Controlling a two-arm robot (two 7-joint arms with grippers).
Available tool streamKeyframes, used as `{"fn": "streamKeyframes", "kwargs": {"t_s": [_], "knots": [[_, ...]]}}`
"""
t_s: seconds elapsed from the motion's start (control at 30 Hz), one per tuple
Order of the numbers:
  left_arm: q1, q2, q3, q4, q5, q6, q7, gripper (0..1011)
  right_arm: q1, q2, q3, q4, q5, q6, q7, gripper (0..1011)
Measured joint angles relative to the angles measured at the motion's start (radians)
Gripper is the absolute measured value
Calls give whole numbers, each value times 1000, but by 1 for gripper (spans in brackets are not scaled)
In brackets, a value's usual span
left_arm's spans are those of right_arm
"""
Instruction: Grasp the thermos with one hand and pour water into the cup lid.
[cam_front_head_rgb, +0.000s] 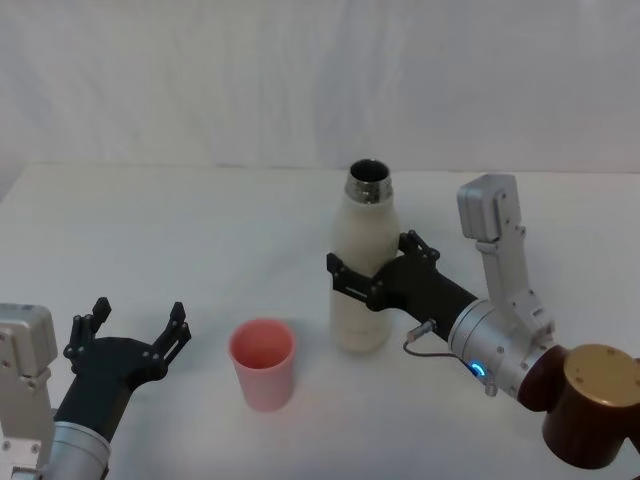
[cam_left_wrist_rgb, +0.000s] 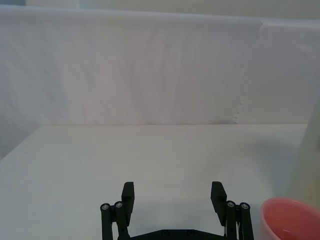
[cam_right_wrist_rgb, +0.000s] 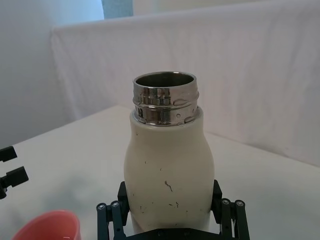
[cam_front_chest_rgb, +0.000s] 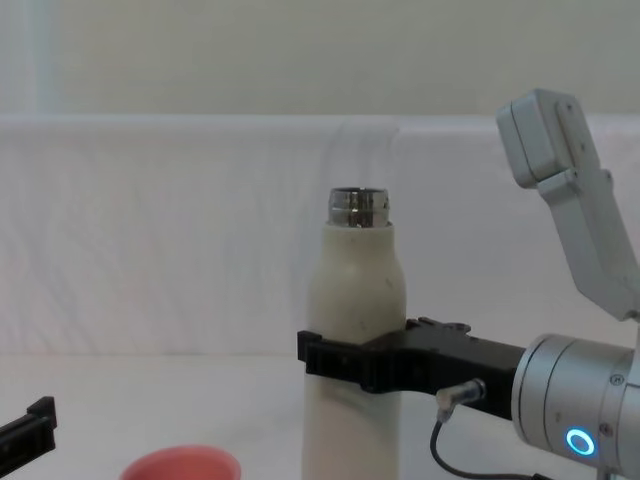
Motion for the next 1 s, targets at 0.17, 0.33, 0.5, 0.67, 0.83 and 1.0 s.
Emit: {"fn": "streamKeyframes", "kwargs": {"t_s": [0.17, 0.33, 0.5, 0.67, 0.83, 1.0], "knots": [[0, 0, 0, 0, 0, 0, 0, 1001, 1, 6, -12, 8, 13, 1, -4, 960], [0, 0, 0, 0, 0, 0, 0, 1001, 5, 15, -26, 15, 27, 0, -9, 960], [0, 0, 0, 0, 0, 0, 0, 1001, 6, 24, -36, 16, 37, 1, -17, 960], [0, 0, 0, 0, 0, 0, 0, 1001, 9, 32, -43, 15, 46, 3, -20, 960], [0, 0, 0, 0, 0, 0, 0, 1001, 8, 31, -42, 14, 46, 4, -20, 960], [0, 0, 0, 0, 0, 0, 0, 1001, 8, 31, -41, 14, 46, 4, -20, 994]]}}
